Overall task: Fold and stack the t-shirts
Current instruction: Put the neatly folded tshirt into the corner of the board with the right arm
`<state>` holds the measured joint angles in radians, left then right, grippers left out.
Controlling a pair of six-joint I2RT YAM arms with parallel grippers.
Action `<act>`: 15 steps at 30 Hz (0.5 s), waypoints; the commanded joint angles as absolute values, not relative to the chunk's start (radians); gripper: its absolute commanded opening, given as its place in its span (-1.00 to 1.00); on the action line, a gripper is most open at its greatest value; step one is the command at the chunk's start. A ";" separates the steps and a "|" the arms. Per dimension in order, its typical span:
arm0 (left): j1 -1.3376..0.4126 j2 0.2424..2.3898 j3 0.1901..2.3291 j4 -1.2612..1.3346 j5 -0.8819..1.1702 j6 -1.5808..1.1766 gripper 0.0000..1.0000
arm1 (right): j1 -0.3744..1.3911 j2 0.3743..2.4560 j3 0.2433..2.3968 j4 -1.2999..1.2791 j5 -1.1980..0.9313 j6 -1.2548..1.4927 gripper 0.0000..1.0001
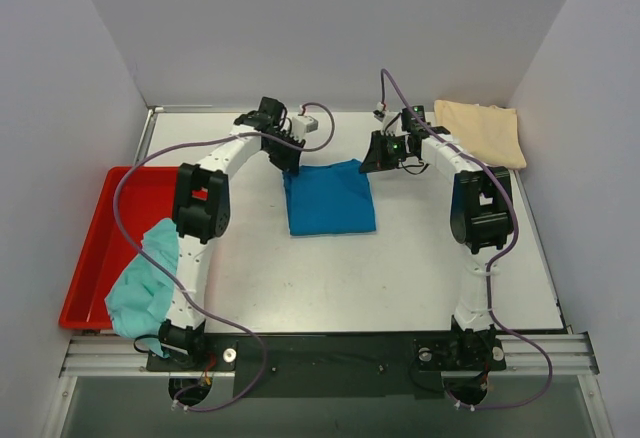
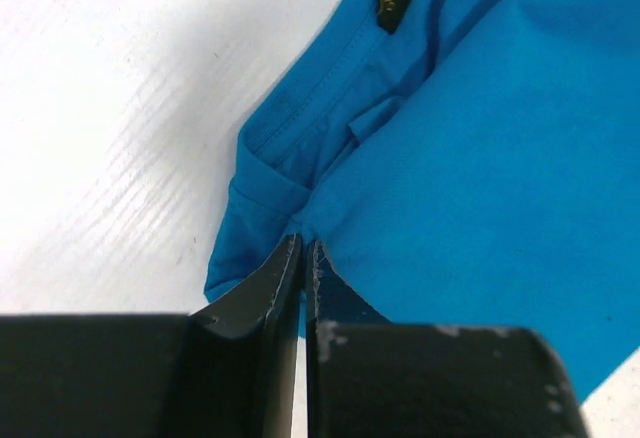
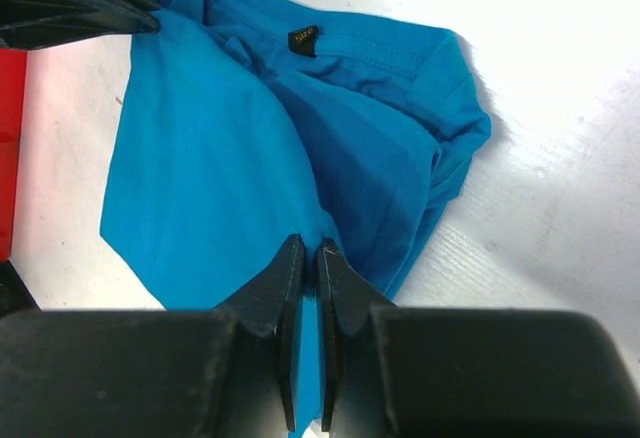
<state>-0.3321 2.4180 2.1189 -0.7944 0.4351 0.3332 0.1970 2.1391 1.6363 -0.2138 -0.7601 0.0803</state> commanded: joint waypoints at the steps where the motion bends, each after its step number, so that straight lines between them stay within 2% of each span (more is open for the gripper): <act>1: -0.327 2.232 2.031 -0.687 0.456 0.354 -1.00 | 0.198 2.062 1.664 -0.195 -0.828 0.095 -1.00; 8: -0.279 2.126 1.902 -0.628 0.520 0.334 -1.00 | 0.199 2.092 1.681 0.031 -0.922 0.279 -1.00; 12: -0.230 2.106 1.813 -0.563 0.537 0.308 -1.00 | 0.215 2.184 1.745 0.046 -0.873 0.356 -1.00; 15: -0.213 2.158 1.831 -0.586 0.546 0.314 -1.00 | 0.218 2.261 1.784 0.043 -0.810 0.402 -1.00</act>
